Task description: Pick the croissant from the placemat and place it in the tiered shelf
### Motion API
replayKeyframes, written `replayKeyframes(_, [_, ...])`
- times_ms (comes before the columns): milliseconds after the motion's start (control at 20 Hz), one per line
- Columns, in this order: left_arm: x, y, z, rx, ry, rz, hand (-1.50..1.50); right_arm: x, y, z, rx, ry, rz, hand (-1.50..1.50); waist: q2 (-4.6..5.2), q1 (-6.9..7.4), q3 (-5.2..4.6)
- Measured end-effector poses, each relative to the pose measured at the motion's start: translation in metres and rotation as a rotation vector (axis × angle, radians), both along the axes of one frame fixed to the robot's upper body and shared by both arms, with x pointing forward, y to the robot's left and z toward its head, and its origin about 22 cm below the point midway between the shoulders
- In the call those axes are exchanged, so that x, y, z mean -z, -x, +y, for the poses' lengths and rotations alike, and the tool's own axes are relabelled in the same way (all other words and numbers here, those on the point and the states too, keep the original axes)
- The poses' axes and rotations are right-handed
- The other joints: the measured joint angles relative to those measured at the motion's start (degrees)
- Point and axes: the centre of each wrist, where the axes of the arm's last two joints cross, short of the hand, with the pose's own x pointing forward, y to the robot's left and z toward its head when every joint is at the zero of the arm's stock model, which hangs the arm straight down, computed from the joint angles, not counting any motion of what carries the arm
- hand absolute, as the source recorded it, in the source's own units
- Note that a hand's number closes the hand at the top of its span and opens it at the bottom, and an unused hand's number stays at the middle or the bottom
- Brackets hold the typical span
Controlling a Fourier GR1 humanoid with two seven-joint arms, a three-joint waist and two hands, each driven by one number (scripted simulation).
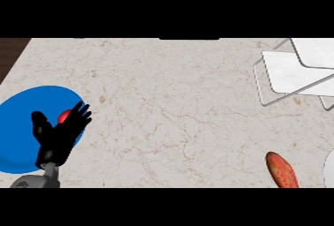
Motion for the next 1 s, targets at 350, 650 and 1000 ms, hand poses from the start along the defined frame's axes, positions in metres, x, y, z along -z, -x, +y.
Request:
replayKeyframes(350, [0.005,-0.001,-0.001,0.004,-0.004,-0.012,0.0,-0.026,-0.034,-0.036,0.025,-0.002,0.007,1.5,0.13,0.43,0.06])
replayKeyframes(650, [0.004,-0.007,0.0,0.006,-0.007,-0.01,0.0,-0.023,-0.064,-0.056,-0.011,0.044,0.056,1.5,0.18,0.67,0.15])
replayKeyframes(1000, [0.001,-0.006,-0.003,0.004,-0.004,-0.004,0.0,0.001,-0.102,-0.066,-0.014,0.099,0.067,1.5,0.32,0.91,0.08])
